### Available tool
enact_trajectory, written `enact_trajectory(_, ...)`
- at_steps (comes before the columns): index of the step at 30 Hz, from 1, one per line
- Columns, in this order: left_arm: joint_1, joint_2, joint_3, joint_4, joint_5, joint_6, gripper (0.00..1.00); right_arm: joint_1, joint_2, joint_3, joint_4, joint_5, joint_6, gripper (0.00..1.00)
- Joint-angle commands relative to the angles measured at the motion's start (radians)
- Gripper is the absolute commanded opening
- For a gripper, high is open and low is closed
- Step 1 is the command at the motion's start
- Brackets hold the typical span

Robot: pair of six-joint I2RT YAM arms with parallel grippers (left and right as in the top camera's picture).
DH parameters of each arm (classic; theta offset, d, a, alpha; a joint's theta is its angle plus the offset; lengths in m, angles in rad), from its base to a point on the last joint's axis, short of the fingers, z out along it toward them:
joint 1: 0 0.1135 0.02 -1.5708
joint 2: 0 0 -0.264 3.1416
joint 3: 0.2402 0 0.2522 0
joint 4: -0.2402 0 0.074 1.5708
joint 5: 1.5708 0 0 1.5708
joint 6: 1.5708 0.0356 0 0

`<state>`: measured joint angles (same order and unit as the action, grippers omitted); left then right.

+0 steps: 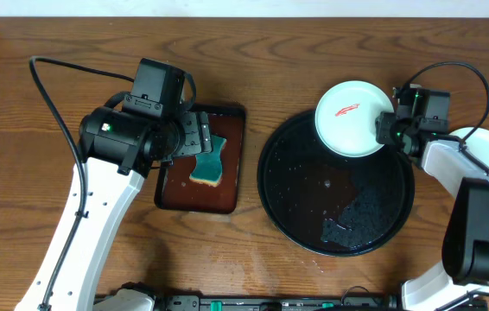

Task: Clean dirty plates on tray and stack at the side
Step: 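Move the right gripper to the other green plate and grasp its rim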

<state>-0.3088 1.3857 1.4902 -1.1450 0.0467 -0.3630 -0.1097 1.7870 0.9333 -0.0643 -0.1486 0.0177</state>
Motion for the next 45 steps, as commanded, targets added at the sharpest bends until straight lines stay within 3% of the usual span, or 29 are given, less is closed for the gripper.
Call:
enact_trajectory(1,0.002,0.000,0.000,-0.002,-0.005,-0.004,0.83,-0.011,0.058,0.018,0.024,-0.034,0.042,0.28)
enact_trajectory(4,0.002,0.000,0.000,-0.002,-0.005,-0.004,0.83,-0.013,0.056,0.018,0.023,-0.033,0.042,0.04)
enact_trajectory(5,0.002,0.000,0.000,-0.002,-0.005,-0.004,0.83,-0.014,0.049,0.018,0.022,-0.037,0.048,0.01)
enact_trajectory(12,0.002,0.000,0.000,-0.002,-0.005,-0.004,0.83,-0.014,-0.116,0.018,-0.121,-0.039,0.079,0.01)
enact_trajectory(17,0.002,0.000,0.000,-0.002,-0.005,-0.004,0.83,0.008,-0.311,0.018,-0.422,-0.138,0.078,0.01)
enact_trajectory(22,0.002,0.000,0.000,-0.002,-0.005,-0.004,0.83,0.077,-0.305,0.003,-0.608,-0.155,-0.045,0.01)
enact_trajectory(27,0.002,0.000,0.000,-0.002,-0.005,-0.004,0.83,0.154,-0.240,-0.046,-0.571,-0.090,-0.158,0.01)
enact_trajectory(33,0.002,0.000,0.000,-0.002,-0.005,-0.004,0.83,0.190,-0.119,-0.057,-0.396,0.017,-0.314,0.01)
enact_trajectory(35,0.002,0.000,0.000,-0.002,-0.005,-0.004,0.83,0.190,-0.093,-0.057,-0.321,0.018,-0.358,0.04)
enact_trajectory(37,0.002,0.000,0.000,-0.002,-0.005,-0.004,0.83,0.190,-0.093,-0.055,-0.279,0.016,-0.352,0.24)
enact_trajectory(45,0.002,0.000,0.000,-0.001,-0.005,-0.005,0.83,0.189,-0.313,-0.034,-0.405,-0.011,-0.078,0.35)
